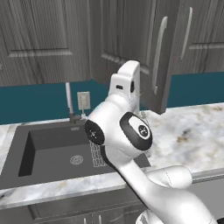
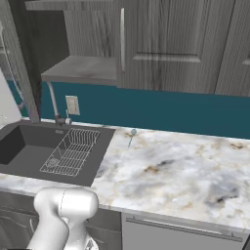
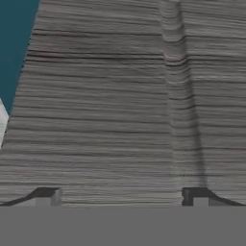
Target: Close all open cabinet doors.
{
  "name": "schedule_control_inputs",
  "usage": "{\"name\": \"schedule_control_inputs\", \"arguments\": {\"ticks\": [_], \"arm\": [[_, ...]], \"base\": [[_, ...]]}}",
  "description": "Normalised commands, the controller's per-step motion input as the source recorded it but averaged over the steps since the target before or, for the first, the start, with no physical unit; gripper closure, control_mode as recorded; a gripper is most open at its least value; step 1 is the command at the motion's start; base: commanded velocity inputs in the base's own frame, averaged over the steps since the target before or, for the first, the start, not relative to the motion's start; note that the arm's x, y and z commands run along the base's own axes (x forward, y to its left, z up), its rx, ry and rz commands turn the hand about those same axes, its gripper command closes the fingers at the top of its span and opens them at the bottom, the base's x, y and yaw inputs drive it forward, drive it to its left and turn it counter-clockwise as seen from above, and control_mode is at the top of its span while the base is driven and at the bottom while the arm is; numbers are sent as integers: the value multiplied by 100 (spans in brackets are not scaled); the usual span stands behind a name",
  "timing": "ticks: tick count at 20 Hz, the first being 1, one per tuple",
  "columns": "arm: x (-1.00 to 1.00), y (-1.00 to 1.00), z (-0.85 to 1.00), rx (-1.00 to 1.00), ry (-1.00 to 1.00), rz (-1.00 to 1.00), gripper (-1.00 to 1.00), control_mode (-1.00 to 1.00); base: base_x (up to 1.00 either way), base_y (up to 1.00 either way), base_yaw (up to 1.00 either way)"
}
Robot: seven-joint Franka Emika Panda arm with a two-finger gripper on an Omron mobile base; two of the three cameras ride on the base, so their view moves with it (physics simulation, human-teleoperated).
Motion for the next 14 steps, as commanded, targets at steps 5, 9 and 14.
{"name": "schedule_control_inputs", "arguments": {"ticks": [5, 9, 14], "arm": [[2, -97, 0, 5, 0, 0, -100, -100], [19, -91, 0, 8, 0, 4, -100, -100], [45, -76, 0, 10, 3, 12, -100, -100]], "base": [[0, 0, 0], [0, 0, 0], [0, 0, 0]]}}
